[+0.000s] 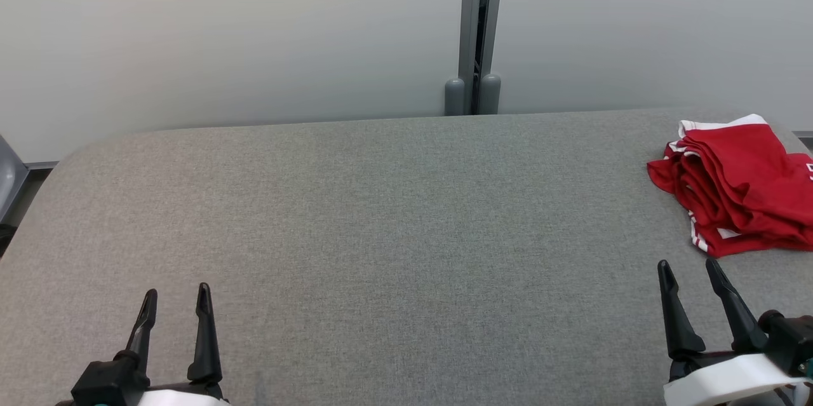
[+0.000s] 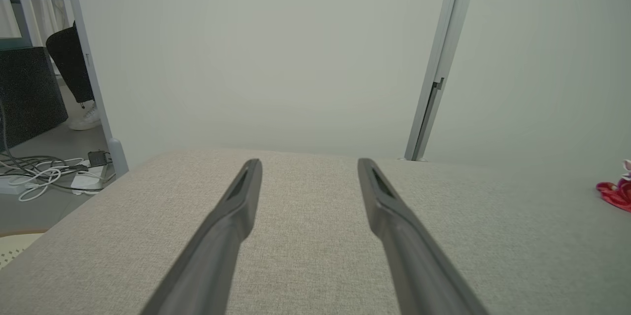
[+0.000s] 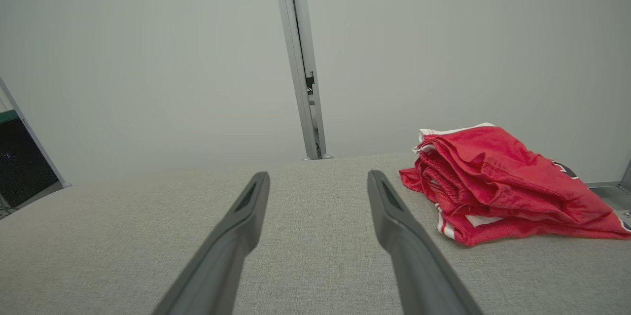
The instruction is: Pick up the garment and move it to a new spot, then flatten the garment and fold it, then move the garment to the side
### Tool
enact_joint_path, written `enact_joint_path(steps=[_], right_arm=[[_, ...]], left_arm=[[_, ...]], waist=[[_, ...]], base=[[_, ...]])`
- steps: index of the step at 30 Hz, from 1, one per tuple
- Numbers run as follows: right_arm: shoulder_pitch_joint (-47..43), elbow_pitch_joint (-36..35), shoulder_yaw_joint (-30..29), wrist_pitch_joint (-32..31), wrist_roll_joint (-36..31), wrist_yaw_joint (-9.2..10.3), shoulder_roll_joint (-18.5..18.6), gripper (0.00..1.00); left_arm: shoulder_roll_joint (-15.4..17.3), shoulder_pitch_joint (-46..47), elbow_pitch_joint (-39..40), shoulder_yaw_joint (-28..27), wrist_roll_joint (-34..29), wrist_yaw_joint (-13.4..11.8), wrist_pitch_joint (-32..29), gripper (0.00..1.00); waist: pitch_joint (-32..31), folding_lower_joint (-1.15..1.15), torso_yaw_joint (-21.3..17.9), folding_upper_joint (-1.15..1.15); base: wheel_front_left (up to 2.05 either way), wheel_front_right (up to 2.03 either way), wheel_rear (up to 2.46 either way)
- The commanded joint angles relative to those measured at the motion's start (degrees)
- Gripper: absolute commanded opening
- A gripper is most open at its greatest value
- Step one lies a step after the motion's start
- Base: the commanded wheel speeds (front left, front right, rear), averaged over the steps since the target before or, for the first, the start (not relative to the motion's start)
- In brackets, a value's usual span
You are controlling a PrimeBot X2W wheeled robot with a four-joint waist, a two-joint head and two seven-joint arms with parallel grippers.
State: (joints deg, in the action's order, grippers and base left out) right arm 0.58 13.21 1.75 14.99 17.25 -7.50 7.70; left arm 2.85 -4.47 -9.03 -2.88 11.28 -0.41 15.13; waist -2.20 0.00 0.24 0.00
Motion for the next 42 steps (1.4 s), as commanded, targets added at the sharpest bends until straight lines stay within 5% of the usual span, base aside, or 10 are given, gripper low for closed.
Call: enact_joint_path(steps=[1,20,21,42], right_arm=[[-0.3,-0.2,-0.4,0.3,0.0,0.01,0.0,1.0],[-0.6,1.2,-0.8,0.3,-0.2,0.01,-1.4,1.0],[-0.3,1.1,-0.8,0.0,0.0,0.0,-1.6,0.0],[0.4,2.3,-2.6,-5.2,17.2,0.0,-2.9,0.0]], left_arm=[[0.2,-0.3,0.0,-0.3,0.4,0.0,0.0,1.0],[0.2,0.4,-0.7,-0.1,-0.1,-0.1,0.0,1.0],[0.0,0.0,-0.9,0.0,0.4,-0.1,0.0,0.0],[-0.4,2.1,-3.4,-0.9,19.0,1.8,-5.1,0.0]], waist=[[0.0,0.0,0.1,0.0],[-0.1,0.0,0.9,0.0],[-0.1,0.0,0.9,0.0],[0.2,0.0,0.7,0.0]], base=[[0.0,0.0,0.0],[0.0,0.0,0.0],[0.0,0.0,0.0],[0.0,0.0,0.0]])
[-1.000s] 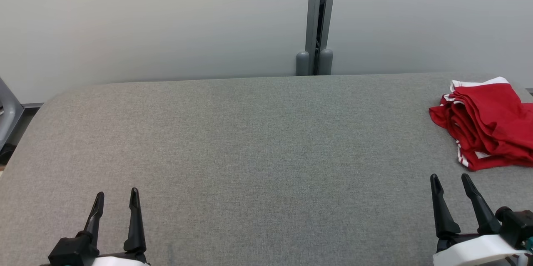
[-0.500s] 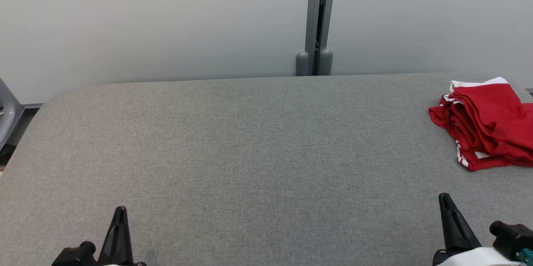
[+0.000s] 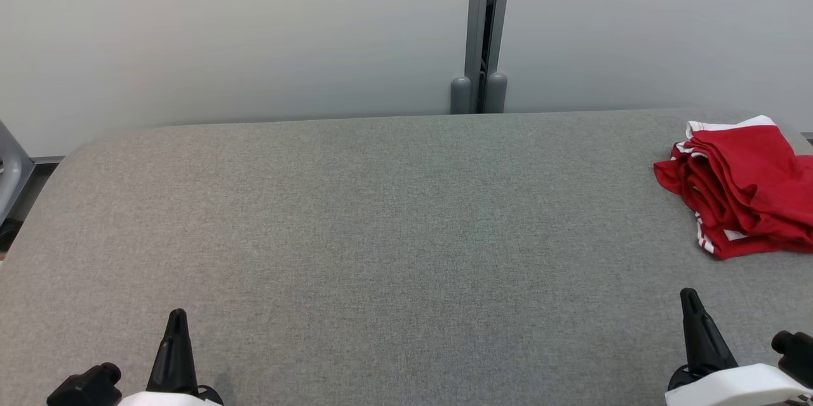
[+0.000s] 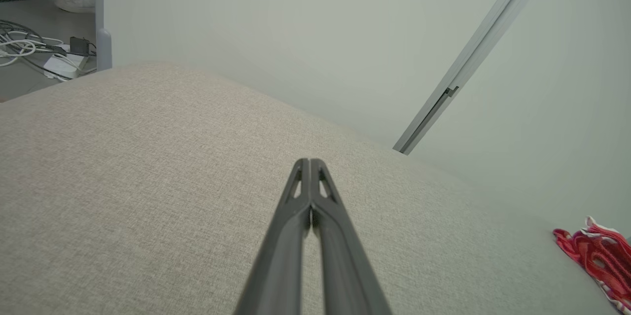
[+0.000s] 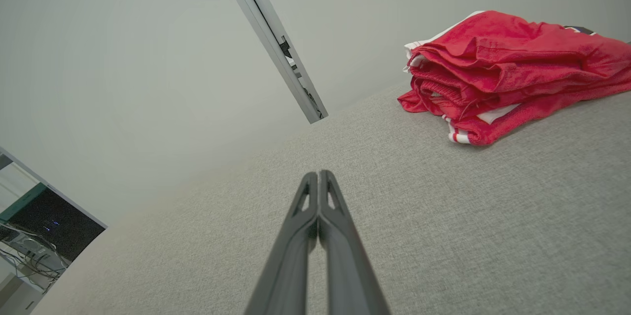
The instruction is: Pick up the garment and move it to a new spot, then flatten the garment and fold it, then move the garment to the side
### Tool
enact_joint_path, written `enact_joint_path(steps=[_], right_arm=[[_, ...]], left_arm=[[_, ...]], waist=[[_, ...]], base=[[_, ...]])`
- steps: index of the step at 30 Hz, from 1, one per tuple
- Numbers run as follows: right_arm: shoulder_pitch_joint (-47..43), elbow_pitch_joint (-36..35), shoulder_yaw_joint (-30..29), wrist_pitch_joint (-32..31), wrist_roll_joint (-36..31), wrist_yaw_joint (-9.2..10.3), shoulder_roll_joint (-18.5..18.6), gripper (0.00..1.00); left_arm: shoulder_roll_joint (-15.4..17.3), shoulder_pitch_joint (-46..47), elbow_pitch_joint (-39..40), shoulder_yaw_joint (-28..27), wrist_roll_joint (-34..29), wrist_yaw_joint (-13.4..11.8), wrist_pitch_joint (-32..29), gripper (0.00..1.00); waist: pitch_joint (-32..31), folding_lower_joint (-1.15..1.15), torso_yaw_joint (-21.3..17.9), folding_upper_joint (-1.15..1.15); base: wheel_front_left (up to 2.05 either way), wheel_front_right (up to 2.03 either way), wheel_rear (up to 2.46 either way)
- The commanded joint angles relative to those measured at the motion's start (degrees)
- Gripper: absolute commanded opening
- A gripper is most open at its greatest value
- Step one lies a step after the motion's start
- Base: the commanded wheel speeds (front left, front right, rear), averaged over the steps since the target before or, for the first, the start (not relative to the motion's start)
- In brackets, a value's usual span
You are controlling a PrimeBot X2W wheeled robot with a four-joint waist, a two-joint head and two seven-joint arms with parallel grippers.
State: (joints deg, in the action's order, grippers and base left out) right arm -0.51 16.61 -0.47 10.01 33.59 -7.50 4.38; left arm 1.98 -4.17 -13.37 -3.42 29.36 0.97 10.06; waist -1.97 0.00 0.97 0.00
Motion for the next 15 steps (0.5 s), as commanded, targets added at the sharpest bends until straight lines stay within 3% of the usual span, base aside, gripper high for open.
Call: enact_joint_path(steps=[1,15], right_arm=[[1.5,-1.1,-0.5,-0.5,1.7,0.0,0.4,0.0],[2.7,-1.5,-1.6,-3.6,13.0,0.0,0.0,0.0]], left_arm=[[0.5,2.0,0.9,-0.4,1.8,0.5,-0.3,0.0],[0.6,3.7,0.7,-0.9,13.9,1.7,-3.5,0.0]], waist=[[0.0,0.0,0.0,0.0],[0.3,0.0,-0.1,0.0]], base=[[0.0,0.0,0.0],[0.0,0.0,0.0]])
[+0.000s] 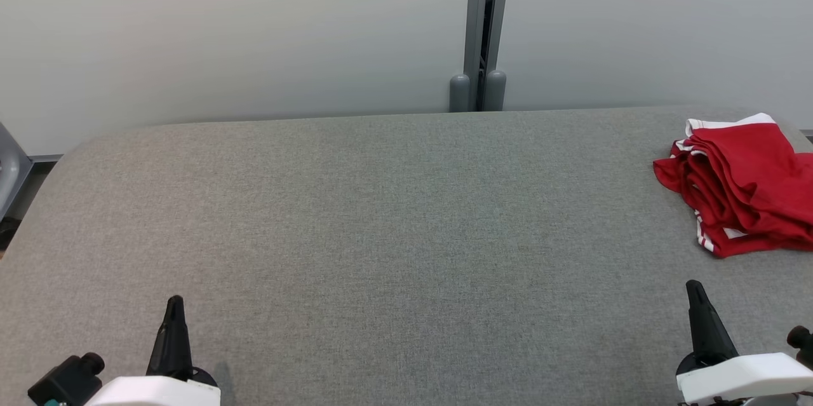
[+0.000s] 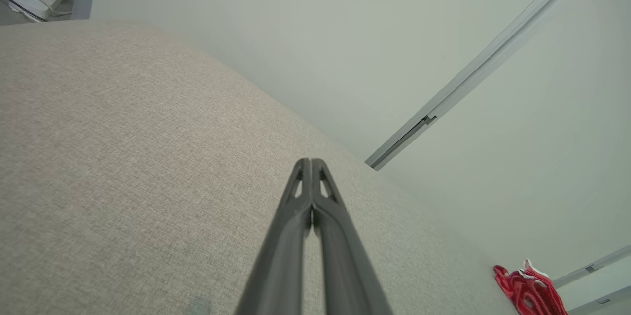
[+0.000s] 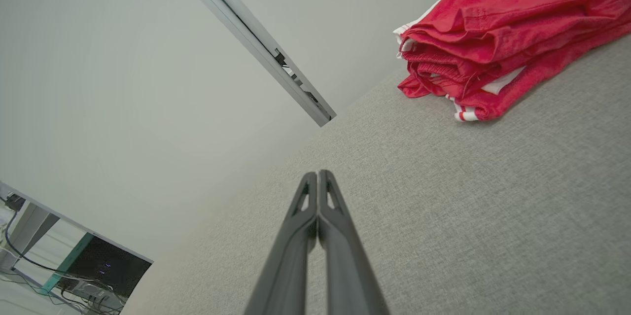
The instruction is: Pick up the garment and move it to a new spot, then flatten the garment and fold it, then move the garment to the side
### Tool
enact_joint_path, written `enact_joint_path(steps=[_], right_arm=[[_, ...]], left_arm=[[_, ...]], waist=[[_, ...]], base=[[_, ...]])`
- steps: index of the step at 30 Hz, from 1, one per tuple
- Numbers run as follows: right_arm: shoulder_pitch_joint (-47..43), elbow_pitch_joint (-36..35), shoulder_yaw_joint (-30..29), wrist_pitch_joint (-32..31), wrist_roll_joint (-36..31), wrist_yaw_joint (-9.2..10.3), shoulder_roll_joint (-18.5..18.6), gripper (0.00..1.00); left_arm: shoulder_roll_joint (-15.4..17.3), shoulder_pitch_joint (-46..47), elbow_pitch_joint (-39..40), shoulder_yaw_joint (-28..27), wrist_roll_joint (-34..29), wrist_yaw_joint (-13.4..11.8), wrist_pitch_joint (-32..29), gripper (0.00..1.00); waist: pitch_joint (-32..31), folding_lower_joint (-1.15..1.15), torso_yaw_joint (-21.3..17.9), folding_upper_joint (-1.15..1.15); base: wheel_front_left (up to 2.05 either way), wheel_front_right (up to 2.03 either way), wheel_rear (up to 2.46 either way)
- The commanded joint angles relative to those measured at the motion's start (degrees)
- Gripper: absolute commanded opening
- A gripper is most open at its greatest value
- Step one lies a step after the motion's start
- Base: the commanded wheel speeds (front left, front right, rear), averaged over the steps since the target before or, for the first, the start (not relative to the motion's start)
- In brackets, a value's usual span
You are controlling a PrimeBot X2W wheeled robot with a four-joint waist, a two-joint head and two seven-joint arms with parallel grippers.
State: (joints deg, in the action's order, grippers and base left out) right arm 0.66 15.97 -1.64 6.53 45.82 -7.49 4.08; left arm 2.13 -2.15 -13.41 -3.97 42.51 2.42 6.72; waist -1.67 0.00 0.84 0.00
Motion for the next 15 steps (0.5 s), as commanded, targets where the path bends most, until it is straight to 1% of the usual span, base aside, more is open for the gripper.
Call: enact_joint_path(steps=[1,15], right_arm=[[1.6,-0.9,-0.5,-0.4,1.6,-0.01,0.3,0.0],[2.5,-1.2,-1.4,-3.1,11.2,-0.01,0.0,0.0]], left_arm=[[0.5,1.8,0.7,-0.4,1.6,0.3,-0.3,0.0],[0.6,3.4,0.4,-0.9,11.9,1.4,-3.1,0.0]], waist=[[0.0,0.0,0.0,0.0],[0.3,0.0,-0.1,0.0]], base=[[0.0,0.0,0.0],[0.0,0.0,0.0]])
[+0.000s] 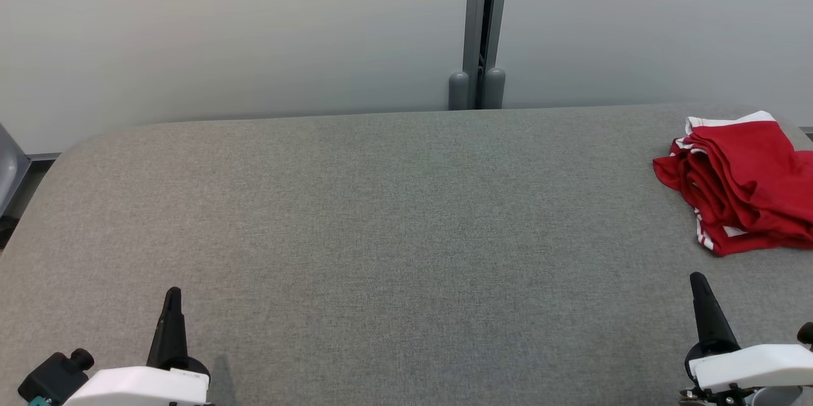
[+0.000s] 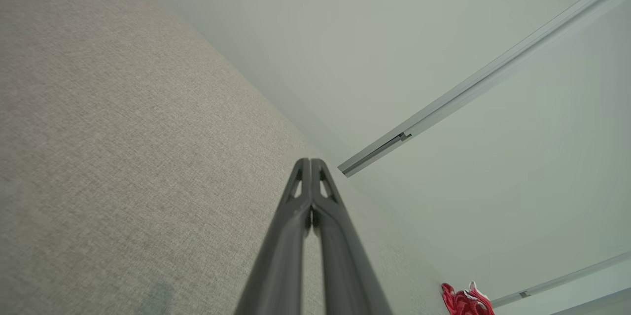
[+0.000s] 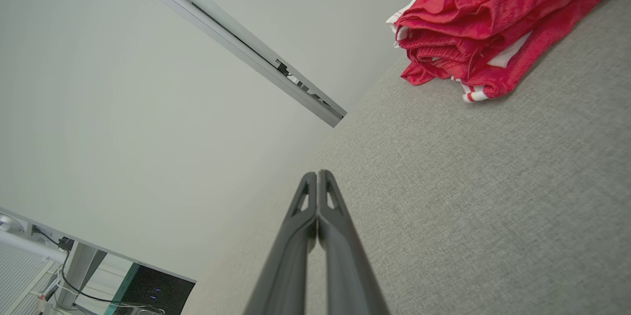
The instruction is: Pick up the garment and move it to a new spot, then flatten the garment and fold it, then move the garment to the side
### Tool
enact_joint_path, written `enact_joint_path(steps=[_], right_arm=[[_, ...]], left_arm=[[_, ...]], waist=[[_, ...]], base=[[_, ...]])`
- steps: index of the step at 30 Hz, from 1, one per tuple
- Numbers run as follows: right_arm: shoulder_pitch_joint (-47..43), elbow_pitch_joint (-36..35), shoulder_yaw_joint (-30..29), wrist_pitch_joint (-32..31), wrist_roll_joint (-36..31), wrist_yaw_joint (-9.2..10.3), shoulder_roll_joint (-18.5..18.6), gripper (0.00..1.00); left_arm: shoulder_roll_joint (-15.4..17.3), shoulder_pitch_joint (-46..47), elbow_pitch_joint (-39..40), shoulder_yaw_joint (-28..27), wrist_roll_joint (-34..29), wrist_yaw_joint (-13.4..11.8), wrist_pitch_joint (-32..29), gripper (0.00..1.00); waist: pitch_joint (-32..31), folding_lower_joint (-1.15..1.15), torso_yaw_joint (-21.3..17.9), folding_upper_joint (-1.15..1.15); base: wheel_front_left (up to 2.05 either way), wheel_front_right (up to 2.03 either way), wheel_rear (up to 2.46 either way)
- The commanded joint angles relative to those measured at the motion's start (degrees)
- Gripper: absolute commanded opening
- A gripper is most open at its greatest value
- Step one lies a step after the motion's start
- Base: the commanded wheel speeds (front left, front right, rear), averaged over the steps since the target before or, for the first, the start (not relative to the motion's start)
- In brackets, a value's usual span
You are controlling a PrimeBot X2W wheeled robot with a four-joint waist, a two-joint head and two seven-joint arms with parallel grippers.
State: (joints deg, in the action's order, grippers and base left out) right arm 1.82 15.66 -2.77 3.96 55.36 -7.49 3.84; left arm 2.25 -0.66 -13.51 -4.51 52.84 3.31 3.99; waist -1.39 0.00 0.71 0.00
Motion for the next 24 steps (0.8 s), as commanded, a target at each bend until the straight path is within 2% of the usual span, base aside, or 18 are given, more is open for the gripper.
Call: enact_joint_path(steps=[1,24], right_arm=[[1.5,-0.9,-0.4,-0.7,2.2,-0.01,0.2,0.0],[2.7,-1.3,-1.7,-4.3,14.8,-0.01,-0.2,0.0]], left_arm=[[0.5,2.1,0.5,-0.4,2.2,0.5,-0.5,0.0],[0.6,4.0,0.2,-1.0,15.6,1.9,-4.2,0.0]], waist=[[0.0,0.0,0.0,0.0],[0.5,0.0,-0.2,0.0]], base=[[0.0,0.0,0.0],[0.0,0.0,0.0]])
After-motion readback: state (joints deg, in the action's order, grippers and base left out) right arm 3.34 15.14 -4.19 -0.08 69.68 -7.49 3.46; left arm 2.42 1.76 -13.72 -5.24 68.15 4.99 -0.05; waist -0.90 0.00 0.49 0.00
